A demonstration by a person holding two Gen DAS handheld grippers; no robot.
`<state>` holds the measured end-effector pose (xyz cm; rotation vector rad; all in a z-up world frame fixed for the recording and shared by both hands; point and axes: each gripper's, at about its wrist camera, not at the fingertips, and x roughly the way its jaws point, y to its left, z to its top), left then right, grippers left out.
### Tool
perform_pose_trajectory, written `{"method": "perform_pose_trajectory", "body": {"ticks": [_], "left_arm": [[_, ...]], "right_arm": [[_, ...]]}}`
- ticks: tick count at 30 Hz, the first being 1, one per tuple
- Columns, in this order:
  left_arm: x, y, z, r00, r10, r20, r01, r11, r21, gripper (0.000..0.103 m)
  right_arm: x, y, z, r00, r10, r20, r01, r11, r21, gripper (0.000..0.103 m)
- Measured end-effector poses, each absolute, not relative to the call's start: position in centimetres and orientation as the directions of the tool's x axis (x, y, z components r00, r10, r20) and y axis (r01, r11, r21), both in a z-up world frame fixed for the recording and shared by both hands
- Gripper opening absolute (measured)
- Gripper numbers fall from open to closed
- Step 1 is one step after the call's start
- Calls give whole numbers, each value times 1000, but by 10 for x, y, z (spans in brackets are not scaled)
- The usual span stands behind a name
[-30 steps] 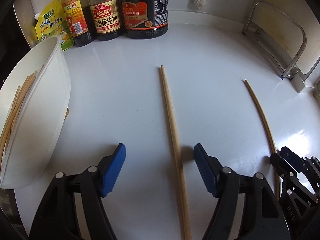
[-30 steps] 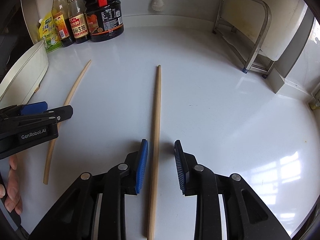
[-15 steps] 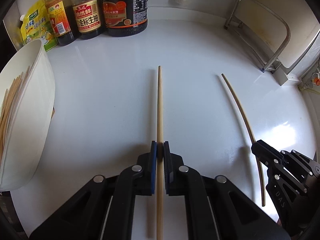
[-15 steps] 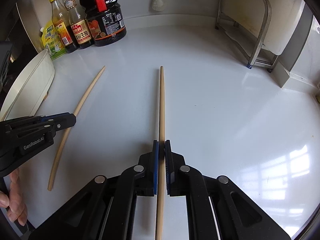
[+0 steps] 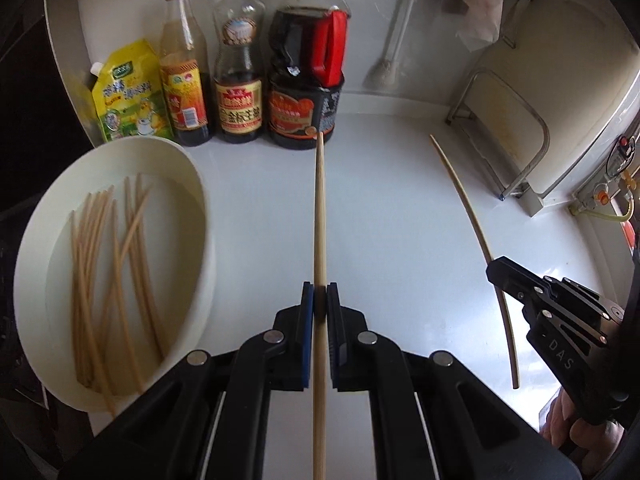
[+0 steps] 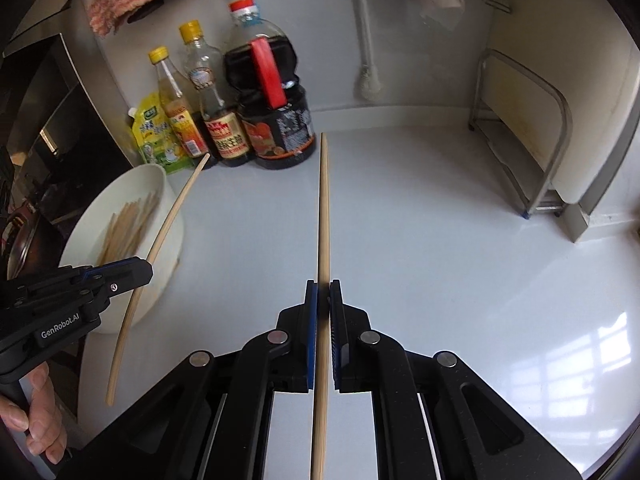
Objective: Organize utensils
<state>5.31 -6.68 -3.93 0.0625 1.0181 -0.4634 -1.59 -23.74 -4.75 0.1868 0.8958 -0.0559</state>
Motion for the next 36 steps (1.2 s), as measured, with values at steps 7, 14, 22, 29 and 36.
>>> {"method": "perform_pose_trajectory", "body": {"ticks": [7, 14, 22, 29, 36], "left_arm": [[84, 16, -3, 519, -296, -802, 299, 942, -154, 7], [119, 99, -13, 541, -160, -826, 148, 985, -94, 7], [145, 135, -48, 491, -134, -861, 91, 991, -102, 8], [143, 146, -46, 526, -135, -840, 69, 991, -117, 59], [135, 149, -40, 528, -131, -839, 59, 991, -118, 73]], "right_arm": [[35, -155, -28, 634, 184, -751, -28, 976, 216, 6], [84, -71, -38, 554, 312, -772, -165, 950, 265, 6], [123, -17, -62, 472, 341, -813, -199, 940, 279, 6], [123, -20, -52, 523, 272, -807, -171, 962, 214, 17], [105, -35, -47, 542, 229, -809, -136, 973, 185, 29]]}}
